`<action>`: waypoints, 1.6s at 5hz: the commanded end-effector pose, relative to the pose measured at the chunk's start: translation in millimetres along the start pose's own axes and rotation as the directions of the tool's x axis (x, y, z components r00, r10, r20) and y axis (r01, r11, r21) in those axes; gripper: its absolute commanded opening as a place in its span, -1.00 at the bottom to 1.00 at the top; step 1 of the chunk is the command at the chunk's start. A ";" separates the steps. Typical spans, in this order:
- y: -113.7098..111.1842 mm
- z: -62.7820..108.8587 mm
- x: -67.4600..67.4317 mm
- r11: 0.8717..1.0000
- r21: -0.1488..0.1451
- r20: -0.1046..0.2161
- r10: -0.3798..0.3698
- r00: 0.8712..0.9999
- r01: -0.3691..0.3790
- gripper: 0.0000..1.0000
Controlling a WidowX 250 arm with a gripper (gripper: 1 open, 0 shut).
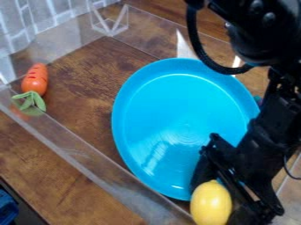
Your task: Remove the lemon from the blue tray and put it on the table
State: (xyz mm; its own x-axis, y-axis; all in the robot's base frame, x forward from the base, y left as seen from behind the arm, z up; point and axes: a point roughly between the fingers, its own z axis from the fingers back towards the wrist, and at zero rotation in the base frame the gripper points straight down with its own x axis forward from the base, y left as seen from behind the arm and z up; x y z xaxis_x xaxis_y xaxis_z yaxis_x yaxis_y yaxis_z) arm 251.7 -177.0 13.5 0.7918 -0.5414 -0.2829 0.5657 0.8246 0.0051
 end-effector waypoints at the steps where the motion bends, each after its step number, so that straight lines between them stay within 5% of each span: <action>1: 1.5 -0.4 0.1 0.998 -0.003 -0.019 -0.062 0.998 0.062 1.00; 8: 11.3 15.4 12.6 0.994 0.000 -0.052 -0.113 0.992 0.113 1.00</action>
State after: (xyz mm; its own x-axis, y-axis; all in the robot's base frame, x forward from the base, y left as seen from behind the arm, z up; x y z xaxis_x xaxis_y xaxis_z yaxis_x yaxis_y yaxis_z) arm 265.1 -177.2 18.7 0.7144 -0.6010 -0.3584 0.6386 0.7693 -0.0171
